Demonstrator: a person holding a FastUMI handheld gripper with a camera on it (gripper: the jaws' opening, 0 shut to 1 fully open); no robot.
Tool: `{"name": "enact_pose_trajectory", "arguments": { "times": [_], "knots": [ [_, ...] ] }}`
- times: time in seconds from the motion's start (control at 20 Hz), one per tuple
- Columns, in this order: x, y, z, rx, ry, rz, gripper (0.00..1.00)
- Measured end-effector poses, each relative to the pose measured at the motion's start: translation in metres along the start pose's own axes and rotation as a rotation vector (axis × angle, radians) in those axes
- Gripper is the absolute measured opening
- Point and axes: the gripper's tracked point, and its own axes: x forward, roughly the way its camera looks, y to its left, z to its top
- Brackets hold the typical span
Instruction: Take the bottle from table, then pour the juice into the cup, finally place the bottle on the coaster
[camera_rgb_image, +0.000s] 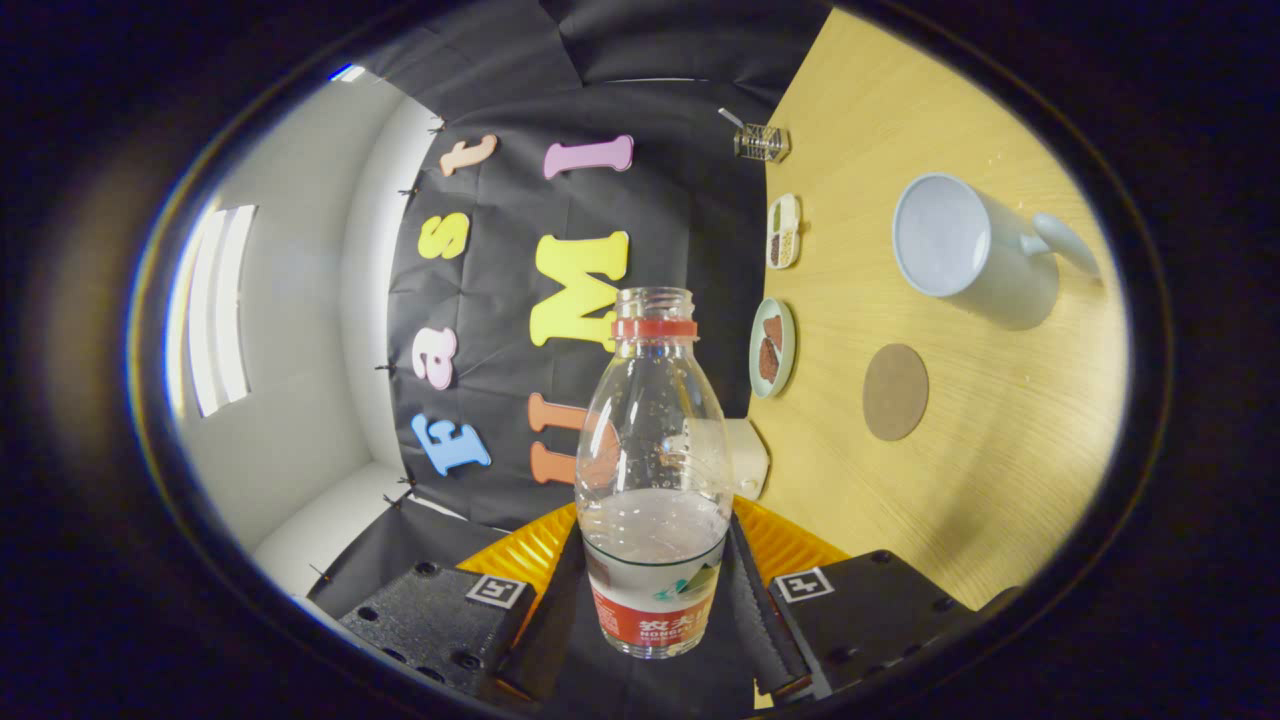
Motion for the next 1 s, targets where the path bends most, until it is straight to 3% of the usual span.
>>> {"name": "enact_pose_trajectory", "arguments": {
  "times": [0.1,1.0],
  "knots": [
    [-0.002,-0.009,0.010,0.051,-0.026,-0.021,0.75],
    [-0.009,0.015,0.050,0.246,-0.088,0.063,0.75]
  ]
}}
